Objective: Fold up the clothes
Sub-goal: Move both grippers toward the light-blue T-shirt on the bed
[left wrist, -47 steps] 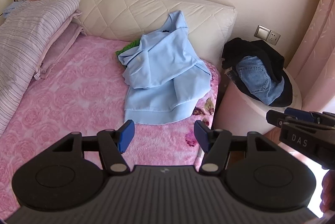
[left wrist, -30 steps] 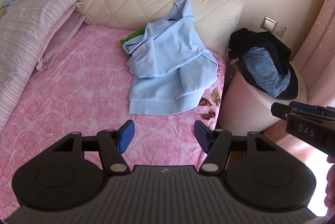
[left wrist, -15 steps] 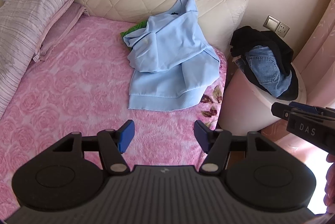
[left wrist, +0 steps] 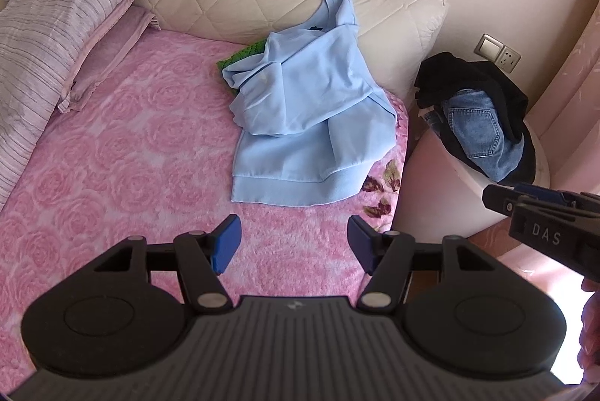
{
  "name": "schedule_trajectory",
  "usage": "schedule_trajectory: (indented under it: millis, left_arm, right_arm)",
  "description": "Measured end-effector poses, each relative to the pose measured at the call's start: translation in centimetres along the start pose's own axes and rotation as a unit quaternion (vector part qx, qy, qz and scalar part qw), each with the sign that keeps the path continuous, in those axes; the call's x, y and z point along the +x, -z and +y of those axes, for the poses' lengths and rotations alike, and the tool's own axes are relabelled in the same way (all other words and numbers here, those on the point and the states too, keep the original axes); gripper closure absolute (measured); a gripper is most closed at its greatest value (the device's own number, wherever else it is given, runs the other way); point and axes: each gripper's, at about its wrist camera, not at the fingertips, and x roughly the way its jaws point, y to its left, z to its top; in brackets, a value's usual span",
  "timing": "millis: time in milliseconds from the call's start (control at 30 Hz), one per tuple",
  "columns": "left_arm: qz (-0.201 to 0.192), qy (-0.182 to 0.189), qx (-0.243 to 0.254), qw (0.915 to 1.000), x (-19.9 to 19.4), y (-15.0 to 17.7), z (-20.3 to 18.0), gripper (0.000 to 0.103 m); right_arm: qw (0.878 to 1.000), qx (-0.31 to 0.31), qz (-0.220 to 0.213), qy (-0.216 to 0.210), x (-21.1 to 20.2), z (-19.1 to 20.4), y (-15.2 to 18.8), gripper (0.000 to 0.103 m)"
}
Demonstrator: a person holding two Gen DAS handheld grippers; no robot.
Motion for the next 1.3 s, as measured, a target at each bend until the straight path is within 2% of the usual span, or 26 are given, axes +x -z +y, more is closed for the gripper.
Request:
schedule_trajectory:
  millis: [667,1300]
  left_arm:
    - [0.001,0.006,-0.007,1.0000,0.8,-1.2,0.5,0.044]
    - [0.000,0.001,-0.032,0.9995,3.9,-2.8,1.9,0.045]
  right_arm:
    - [1.000,-0.010,0.002,0.004,0.7,0.3,-1.3,0.064]
    - [0.999,-0.024,0.025,-0.006,4.5,0.2,-2.4,0.064]
